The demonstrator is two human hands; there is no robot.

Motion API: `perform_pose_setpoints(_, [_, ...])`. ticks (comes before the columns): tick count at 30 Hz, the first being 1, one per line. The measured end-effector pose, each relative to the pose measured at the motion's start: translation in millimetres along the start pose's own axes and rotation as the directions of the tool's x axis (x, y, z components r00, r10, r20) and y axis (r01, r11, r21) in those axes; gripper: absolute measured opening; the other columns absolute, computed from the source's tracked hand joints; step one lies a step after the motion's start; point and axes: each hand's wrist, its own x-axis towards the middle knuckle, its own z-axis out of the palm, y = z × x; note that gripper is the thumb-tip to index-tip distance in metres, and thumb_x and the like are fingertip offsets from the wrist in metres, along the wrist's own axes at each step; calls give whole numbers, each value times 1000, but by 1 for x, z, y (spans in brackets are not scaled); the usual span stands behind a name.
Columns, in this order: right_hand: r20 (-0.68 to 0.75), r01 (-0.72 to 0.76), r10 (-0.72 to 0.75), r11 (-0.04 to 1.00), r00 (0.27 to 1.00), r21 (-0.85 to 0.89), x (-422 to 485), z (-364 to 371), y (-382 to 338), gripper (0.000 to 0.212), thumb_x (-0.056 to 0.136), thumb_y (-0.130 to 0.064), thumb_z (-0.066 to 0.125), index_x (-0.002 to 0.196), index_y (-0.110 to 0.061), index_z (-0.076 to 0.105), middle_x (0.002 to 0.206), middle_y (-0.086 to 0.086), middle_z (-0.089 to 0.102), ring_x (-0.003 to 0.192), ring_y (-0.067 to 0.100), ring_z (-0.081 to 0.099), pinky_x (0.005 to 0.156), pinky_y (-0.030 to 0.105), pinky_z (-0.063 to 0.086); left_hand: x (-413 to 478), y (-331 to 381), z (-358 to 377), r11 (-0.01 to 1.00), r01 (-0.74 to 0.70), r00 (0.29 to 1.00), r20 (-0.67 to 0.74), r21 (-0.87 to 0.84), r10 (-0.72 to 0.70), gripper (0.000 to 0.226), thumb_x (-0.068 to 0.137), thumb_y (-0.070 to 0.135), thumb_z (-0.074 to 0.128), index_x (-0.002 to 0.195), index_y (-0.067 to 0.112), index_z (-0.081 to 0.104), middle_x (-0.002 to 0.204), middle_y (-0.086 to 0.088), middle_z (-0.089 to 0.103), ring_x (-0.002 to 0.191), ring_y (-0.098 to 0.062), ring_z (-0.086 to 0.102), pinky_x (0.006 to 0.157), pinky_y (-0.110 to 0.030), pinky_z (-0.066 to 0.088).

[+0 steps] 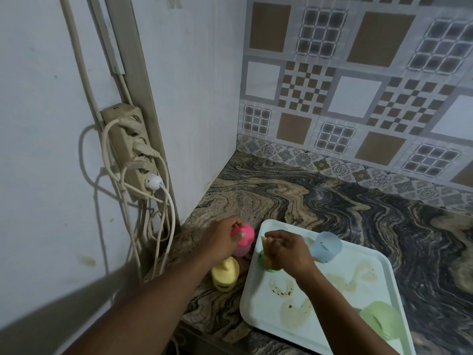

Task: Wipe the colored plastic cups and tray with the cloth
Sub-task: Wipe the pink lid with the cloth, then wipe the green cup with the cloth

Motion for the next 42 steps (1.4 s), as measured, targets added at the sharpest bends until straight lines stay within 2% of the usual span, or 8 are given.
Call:
perform_pose_setpoints(6, [-44, -55, 56, 998, 997, 11, -2, -3, 13, 17, 98, -15, 60, 105, -20, 76, 78, 7, 76, 71, 28, 75, 70, 48, 64, 4, -4, 3, 993, -85, 996, 30, 88, 82, 16, 88, 36, 66, 103, 34, 62, 105, 4, 71, 96, -21, 65, 78, -40, 56])
perform_pose_setpoints(17, [-85, -107, 119, 986, 989, 131, 8, -15, 21, 13, 97, -13, 63, 102, -17, 75, 84, 13, 77, 70, 30, 75, 68, 48, 64, 7, -9, -1, 994, -73, 994, 82, 86, 66, 13, 89, 25, 68, 96, 25, 57, 102, 2, 65, 95, -23, 61, 77, -36, 50])
perform_pose_setpoints(23, [87, -251, 236, 884, 968, 394, 5, -16, 19, 15, 93, -21, 70, 104, -11, 69, 80, 13, 69, 65, 23, 61, 61, 35, 46, 13, 1, -4, 987, -29, 987, 163, 159, 2, 15, 87, 22, 66, 99, 25, 56, 104, 0, 65, 93, -24, 61, 79, -40, 54])
perform_pose_setpoints(29, [195, -326, 261, 762, 945, 560, -1, -61, 6, 13, 86, 0, 69, 88, -8, 59, 74, 13, 62, 55, 17, 58, 47, 24, 47, 22, 25, 1, 959, -66, 989, 145, 275, 27, 32, 85, 34, 67, 114, 26, 55, 126, -2, 49, 115, -26, 51, 89, -39, 48])
perform_pose_setpoints(32, [110, -325, 322, 759, 940, 564, -6, -93, -1, 9, 96, -11, 62, 94, -4, 66, 75, 15, 69, 58, 20, 61, 51, 28, 49, 23, 56, 13, 964, -141, 986, 122, 226, 116, 38, 90, 40, 66, 123, 25, 54, 130, -2, 49, 120, -25, 48, 95, -42, 46])
perform_pose_setpoints(36, [49, -266, 311, 710, 949, 652, -12, -143, 3, 40, 102, -45, 50, 112, -11, 70, 101, 16, 75, 79, 26, 70, 61, 34, 54, 15, 113, 41, 958, -273, 948, 195, 88, 252, 27, 91, 38, 65, 114, 27, 57, 117, 6, 53, 103, -16, 56, 87, -35, 48])
perform_pose_setpoints(39, [-3, -262, 360, 684, 933, 681, -19, -190, 20, 52, 98, -63, 43, 103, -20, 71, 96, 11, 71, 79, 24, 64, 69, 34, 46, 0, 160, 73, 929, -369, 875, 339, 5, 346, 29, 85, 45, 72, 107, 28, 62, 107, 9, 59, 80, -1, 54, 82, -34, 53])
perform_pose_setpoints(42, [58, -264, 333, 618, 941, 741, -34, -232, 38, 55, 95, -65, 48, 106, -14, 68, 96, 15, 64, 81, 27, 60, 68, 31, 54, -25, 198, 107, 872, -488, 750, 522, 21, 407, 49, 75, 62, 76, 109, 30, 65, 110, 8, 63, 94, -9, 59, 86, -32, 52])
